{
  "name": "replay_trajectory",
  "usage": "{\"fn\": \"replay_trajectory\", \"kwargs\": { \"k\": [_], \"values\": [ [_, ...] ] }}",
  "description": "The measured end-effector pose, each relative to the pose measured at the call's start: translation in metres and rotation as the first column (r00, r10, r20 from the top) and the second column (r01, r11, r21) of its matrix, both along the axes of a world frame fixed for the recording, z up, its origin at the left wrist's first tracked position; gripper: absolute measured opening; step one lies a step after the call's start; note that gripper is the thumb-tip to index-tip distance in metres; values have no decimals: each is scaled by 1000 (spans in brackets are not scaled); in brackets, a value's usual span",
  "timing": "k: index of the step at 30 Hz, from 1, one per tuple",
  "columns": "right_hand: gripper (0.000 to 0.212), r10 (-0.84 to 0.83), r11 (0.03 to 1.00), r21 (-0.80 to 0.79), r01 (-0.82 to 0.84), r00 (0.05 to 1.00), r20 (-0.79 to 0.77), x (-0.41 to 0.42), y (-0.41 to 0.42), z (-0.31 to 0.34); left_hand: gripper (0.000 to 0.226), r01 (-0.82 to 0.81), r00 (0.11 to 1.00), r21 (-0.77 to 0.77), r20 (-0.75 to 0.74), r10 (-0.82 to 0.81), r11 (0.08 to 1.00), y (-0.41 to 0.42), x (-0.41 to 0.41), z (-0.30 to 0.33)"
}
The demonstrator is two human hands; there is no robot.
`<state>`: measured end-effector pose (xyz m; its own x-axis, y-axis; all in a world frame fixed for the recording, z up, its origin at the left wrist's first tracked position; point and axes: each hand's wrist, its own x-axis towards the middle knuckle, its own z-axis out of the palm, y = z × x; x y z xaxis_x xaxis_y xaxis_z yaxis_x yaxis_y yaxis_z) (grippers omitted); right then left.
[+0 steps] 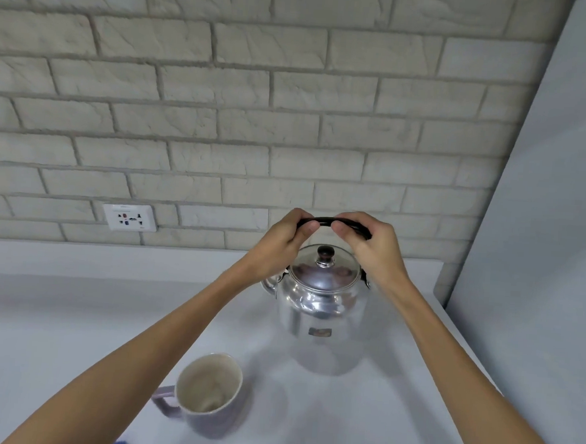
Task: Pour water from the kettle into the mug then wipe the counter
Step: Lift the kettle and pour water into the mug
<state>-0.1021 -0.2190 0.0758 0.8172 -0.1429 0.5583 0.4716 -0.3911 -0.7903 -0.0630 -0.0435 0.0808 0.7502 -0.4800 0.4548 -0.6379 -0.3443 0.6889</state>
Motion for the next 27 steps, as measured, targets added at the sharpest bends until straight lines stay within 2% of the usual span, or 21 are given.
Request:
{"fn": "replay_trajectory", "kwargs": {
  "k": [9,16,20,27],
  "values": [
    [12,-10,999,-47,13,998,57,-50,11,31,24,28,998,-24,64,-26,999,16,-53,29],
    [10,-23,996,-83,26,999,46,-81,21,27,22,86,996,-61,5,-86,994,33,-77,17],
    [12,-18,993,-120,19,1000,3,-92,26,19,56,36,998,14,-54,-35,999,64,-79,-11],
    [17,-6,979,-205,-12,997,-83,-101,35,2,107,-75,967,302,-210,143,950,134,-80,-88]
  ]
}}
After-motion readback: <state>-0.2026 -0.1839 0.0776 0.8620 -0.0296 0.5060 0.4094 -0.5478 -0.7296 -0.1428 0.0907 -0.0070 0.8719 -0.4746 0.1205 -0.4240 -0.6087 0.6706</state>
